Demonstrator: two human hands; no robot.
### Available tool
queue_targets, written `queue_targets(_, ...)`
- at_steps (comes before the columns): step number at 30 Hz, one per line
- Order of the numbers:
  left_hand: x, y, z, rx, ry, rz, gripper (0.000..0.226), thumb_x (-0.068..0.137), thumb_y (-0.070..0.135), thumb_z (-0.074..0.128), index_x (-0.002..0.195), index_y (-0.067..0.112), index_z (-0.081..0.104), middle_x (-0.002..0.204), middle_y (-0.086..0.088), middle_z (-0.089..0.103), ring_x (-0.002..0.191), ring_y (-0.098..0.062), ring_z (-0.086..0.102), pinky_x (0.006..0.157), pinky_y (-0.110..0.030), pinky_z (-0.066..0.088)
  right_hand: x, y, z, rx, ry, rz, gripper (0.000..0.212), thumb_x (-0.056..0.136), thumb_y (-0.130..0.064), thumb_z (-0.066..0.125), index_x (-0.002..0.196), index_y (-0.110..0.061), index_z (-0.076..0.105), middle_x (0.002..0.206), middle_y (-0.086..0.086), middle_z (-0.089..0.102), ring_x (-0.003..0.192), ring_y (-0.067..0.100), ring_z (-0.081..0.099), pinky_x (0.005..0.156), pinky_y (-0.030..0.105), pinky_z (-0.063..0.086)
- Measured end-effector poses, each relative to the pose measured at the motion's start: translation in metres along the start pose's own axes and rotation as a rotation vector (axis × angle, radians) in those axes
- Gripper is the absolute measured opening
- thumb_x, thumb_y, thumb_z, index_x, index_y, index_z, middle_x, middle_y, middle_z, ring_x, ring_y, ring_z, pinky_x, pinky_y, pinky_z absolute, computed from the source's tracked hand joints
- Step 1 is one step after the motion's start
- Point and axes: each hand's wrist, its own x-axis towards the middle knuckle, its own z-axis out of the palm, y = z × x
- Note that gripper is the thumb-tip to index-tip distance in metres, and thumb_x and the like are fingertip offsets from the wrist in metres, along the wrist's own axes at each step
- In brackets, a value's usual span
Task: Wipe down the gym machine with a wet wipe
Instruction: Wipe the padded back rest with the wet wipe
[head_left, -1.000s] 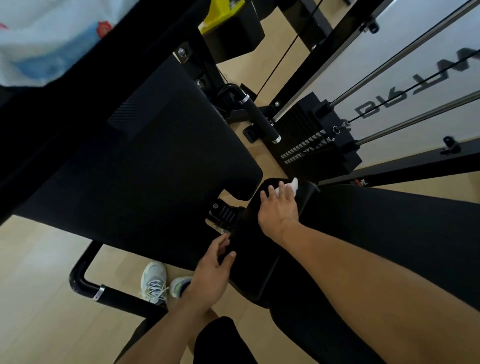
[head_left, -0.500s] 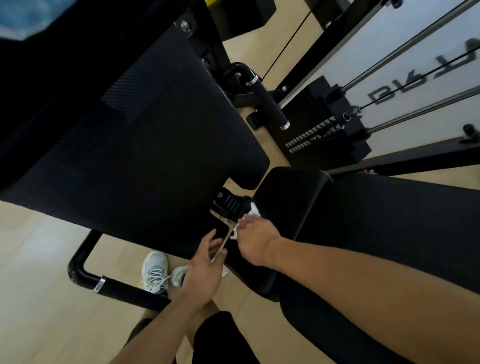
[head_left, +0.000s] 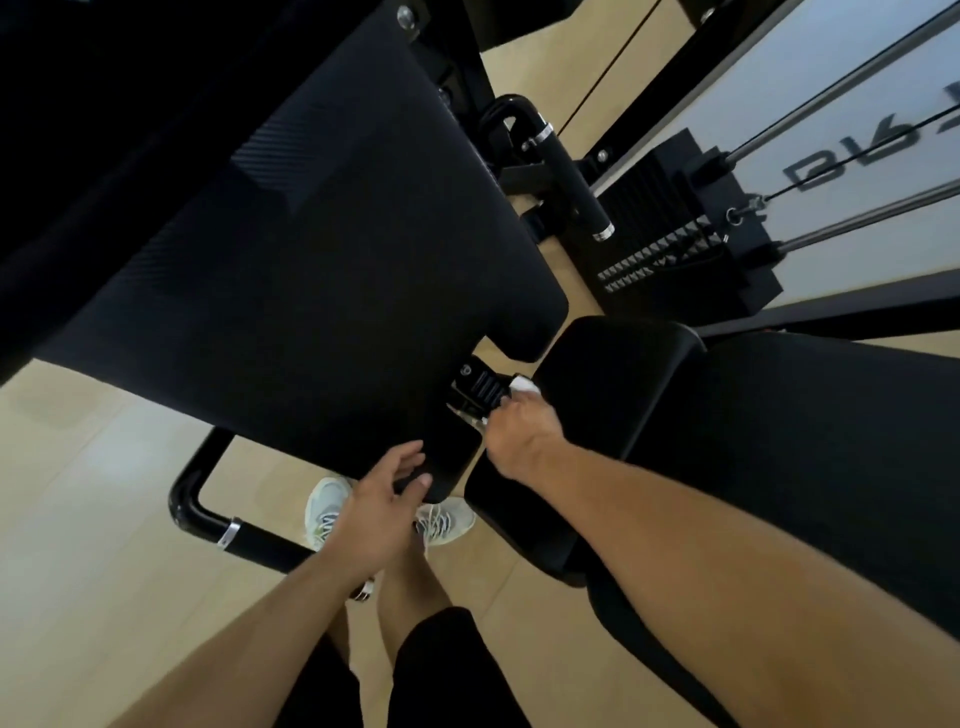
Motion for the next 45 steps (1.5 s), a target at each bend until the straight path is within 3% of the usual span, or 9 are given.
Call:
queue_targets(4, -0.015, 0.004, -0.005, 0.100, -0.032, 0.025, 0.044, 0.101, 0.032, 0.058, 0.144, 0.036, 0.047, 0.136, 0.018, 0.057, 0.105, 0.013, 0.055, 0.100, -0.025, 0.044, -0.048, -0.050, 0.015, -0.020, -0.020, -0.153, 0.043, 0.107, -0.022, 0.035, 0.143, -0.004, 0.050, 0.148, 0.017, 0.048, 0.136, 0.030, 0.044, 0.114, 0.041, 0.035)
queue_targets(10, -0.045, 0.023, -0.005, 0.140, -0.118, 0.049, 0.047, 0.101, 0.031, 0.058, 0.146, 0.035, 0.044, 0.138, 0.015, 0.056, 0.125, -0.001, 0.051, 0.108, -0.030, 0.043, -0.107, -0.046, 0.026, -0.096, -0.011, -0.238, 0.043, 0.107, -0.018, 0.034, 0.147, -0.007, 0.047, 0.161, 0.012, 0.030, 0.145, 0.029, 0.032, 0.118, 0.040, 0.026)
queue_targets(14, -0.062, 0.036, 0.008, 0.158, -0.166, 0.067, 0.044, 0.100, 0.025, 0.059, 0.142, 0.035, 0.049, 0.137, 0.016, 0.058, 0.130, -0.001, 0.051, 0.110, -0.030, 0.043, -0.149, -0.037, 0.023, -0.150, 0.018, -0.179, 0.046, 0.107, -0.019, 0.033, 0.150, -0.008, 0.041, 0.152, 0.016, 0.040, 0.135, 0.029, 0.041, 0.112, 0.040, 0.032)
queue_targets(18, -0.075, 0.052, 0.027, 0.132, -0.213, 0.114, 0.043, 0.100, 0.023, 0.061, 0.141, 0.032, 0.052, 0.134, 0.015, 0.060, 0.128, 0.001, 0.051, 0.112, -0.027, 0.040, -0.166, -0.007, 0.006, -0.072, -0.021, -0.008, 0.050, 0.110, -0.035, 0.028, 0.149, -0.008, 0.044, 0.155, 0.016, 0.037, 0.143, 0.031, 0.033, 0.116, 0.044, 0.027)
queue_targets(22, -0.077, 0.058, 0.037, 0.119, -0.235, 0.174, 0.042, 0.099, 0.027, 0.061, 0.137, 0.042, 0.050, 0.133, 0.021, 0.059, 0.125, 0.007, 0.052, 0.112, -0.032, 0.043, -0.142, 0.070, -0.022, 0.070, -0.032, 0.299, 0.077, 0.106, -0.056, 0.024, 0.161, -0.003, 0.010, 0.169, 0.018, 0.005, 0.157, 0.031, 0.001, 0.127, 0.045, 0.003)
queue_targets(27, -0.072, 0.054, 0.029, 0.071, -0.215, 0.190, 0.035, 0.099, 0.030, 0.062, 0.128, 0.048, 0.054, 0.130, 0.029, 0.057, 0.123, 0.008, 0.052, 0.108, -0.032, 0.046, -0.099, 0.121, -0.038, -0.052, 0.020, 0.544, 0.078, 0.104, -0.059, 0.022, 0.156, -0.001, 0.029, 0.162, 0.021, 0.028, 0.150, 0.035, 0.021, 0.121, 0.048, 0.017)
queue_targets(41, -0.096, 0.060, -0.003, 0.066, -0.197, 0.113, 0.032, 0.097, 0.025, 0.066, 0.124, 0.040, 0.059, 0.125, 0.017, 0.065, 0.120, 0.000, 0.058, 0.107, -0.036, 0.049, -0.182, -0.077, 0.027, 0.246, 0.008, 0.260, 0.071, 0.106, -0.030, 0.029, 0.157, 0.006, -0.005, 0.165, 0.027, -0.011, 0.153, 0.041, -0.015, 0.124, 0.052, -0.008)
queue_targets(43, -0.101, 0.062, -0.009, 0.067, -0.180, 0.114, 0.031, 0.097, 0.020, 0.065, 0.121, 0.040, 0.060, 0.122, 0.016, 0.066, 0.119, -0.003, 0.059, 0.102, -0.028, 0.050, -0.186, -0.089, 0.032, 0.492, 0.047, 0.211, 0.074, 0.103, -0.026, 0.038, 0.160, -0.002, -0.004, 0.168, 0.020, -0.006, 0.156, 0.035, -0.005, 0.126, 0.043, -0.002)
queue_targets(45, -0.107, 0.068, -0.017, 0.046, -0.132, 0.109, 0.031, 0.098, 0.014, 0.063, 0.121, 0.034, 0.062, 0.120, 0.014, 0.066, 0.117, -0.005, 0.060, 0.089, -0.013, 0.049, -0.188, -0.094, 0.029, 0.935, 0.139, 0.194, 0.070, 0.101, -0.022, 0.049, 0.162, -0.015, 0.014, 0.167, 0.008, 0.022, 0.150, 0.025, 0.027, 0.120, 0.029, 0.026)
